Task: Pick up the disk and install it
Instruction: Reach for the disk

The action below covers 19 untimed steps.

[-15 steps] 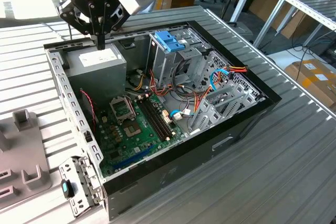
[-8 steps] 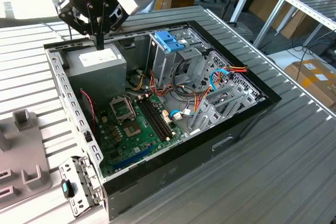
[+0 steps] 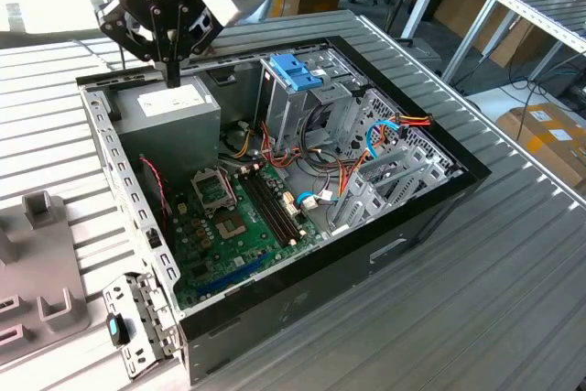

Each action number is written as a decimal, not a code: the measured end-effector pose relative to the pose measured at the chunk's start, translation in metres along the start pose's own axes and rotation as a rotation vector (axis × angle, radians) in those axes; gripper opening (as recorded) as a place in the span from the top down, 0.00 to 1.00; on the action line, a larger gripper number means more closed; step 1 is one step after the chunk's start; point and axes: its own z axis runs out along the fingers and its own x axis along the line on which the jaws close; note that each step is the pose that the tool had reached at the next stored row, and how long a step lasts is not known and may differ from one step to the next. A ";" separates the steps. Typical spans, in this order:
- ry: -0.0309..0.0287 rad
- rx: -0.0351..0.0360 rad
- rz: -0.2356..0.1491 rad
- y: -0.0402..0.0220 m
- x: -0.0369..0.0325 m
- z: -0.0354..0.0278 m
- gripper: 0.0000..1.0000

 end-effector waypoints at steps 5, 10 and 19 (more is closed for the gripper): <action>0.0000 0.0000 0.000 -0.0001 0.0012 0.0000 0.89; 0.0000 0.0000 0.000 -0.0002 0.0029 -0.0001 0.89; 0.0000 0.0000 0.000 -0.0005 0.0065 -0.0002 0.89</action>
